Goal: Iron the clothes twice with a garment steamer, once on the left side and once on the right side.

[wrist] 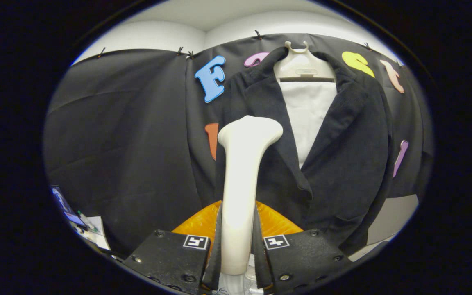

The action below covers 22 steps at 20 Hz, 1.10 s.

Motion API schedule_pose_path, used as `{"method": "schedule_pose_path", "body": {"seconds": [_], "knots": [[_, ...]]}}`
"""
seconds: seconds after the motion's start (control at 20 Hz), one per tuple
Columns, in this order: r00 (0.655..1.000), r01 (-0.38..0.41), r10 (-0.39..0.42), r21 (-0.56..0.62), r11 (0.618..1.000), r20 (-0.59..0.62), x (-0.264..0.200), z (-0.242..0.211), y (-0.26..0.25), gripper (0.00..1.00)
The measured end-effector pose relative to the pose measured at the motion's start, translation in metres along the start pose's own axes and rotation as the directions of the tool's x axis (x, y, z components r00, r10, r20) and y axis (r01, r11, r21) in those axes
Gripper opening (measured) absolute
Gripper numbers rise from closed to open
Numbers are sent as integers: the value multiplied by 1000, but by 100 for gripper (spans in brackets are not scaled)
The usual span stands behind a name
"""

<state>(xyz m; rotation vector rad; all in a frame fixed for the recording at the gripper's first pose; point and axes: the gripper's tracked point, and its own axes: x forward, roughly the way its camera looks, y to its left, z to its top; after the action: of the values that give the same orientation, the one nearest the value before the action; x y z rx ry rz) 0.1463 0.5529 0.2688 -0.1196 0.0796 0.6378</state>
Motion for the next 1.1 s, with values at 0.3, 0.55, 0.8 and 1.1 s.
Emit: {"method": "schedule_pose_path", "body": {"seconds": [0.3,0.55,0.8,1.1], "knots": [[999,-12,10,-24,1000,-52,-5,-39,-1,36],[995,-13,12,-14,1000,-101,-9,-74,-9,36],[991,-7,8,8,1000,-136,-11,-100,-20,36],[981,-19,21,11,1000,-194,-16,-140,-21,36]]}}
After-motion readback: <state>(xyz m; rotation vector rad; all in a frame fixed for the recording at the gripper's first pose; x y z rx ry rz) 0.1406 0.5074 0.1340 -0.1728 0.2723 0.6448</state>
